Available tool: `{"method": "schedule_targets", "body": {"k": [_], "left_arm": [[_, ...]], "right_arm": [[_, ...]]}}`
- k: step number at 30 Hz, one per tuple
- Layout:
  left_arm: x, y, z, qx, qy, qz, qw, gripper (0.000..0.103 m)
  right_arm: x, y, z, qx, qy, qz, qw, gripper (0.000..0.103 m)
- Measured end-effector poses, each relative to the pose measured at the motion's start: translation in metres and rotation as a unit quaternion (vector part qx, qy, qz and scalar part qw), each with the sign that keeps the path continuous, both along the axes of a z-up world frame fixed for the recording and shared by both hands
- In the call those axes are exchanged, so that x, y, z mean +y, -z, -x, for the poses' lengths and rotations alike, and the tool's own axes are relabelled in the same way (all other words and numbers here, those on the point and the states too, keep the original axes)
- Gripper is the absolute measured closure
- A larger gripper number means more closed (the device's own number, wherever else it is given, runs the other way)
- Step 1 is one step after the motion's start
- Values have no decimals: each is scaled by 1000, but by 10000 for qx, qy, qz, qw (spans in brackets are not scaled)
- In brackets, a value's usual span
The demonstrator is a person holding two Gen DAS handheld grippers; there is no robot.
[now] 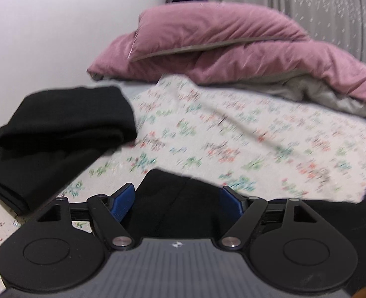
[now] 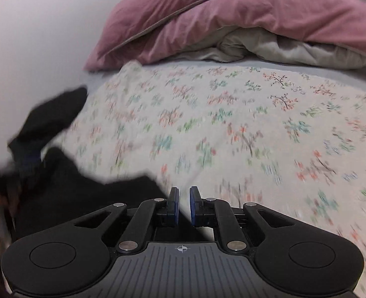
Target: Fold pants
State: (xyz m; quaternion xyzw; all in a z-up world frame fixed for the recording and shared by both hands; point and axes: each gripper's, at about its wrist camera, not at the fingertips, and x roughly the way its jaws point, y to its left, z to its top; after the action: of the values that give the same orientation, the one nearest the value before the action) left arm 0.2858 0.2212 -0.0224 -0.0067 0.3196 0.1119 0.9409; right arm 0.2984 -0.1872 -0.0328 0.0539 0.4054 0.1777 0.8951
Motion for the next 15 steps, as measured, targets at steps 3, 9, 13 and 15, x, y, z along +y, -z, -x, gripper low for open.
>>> {"method": "schedule_targets", "body": {"k": [3, 9, 13, 15], "left_arm": [[-15, -2, 3, 17, 232, -209, 9995, 5], [-27, -1, 9, 205, 354, -291, 9987, 6], [-51, -6, 12, 263, 826, -368, 9956, 6], [-70, -6, 9, 290, 1193, -459, 9914, 6]], "right_arm": [[2, 11, 29, 144, -26, 402, 9991, 91], [-34, 28, 67, 316, 453, 894, 9945, 94], [-59, 18, 82, 272, 638, 1231, 9900, 80], [-70, 16, 88, 262, 647, 1375, 9880, 69]]}}
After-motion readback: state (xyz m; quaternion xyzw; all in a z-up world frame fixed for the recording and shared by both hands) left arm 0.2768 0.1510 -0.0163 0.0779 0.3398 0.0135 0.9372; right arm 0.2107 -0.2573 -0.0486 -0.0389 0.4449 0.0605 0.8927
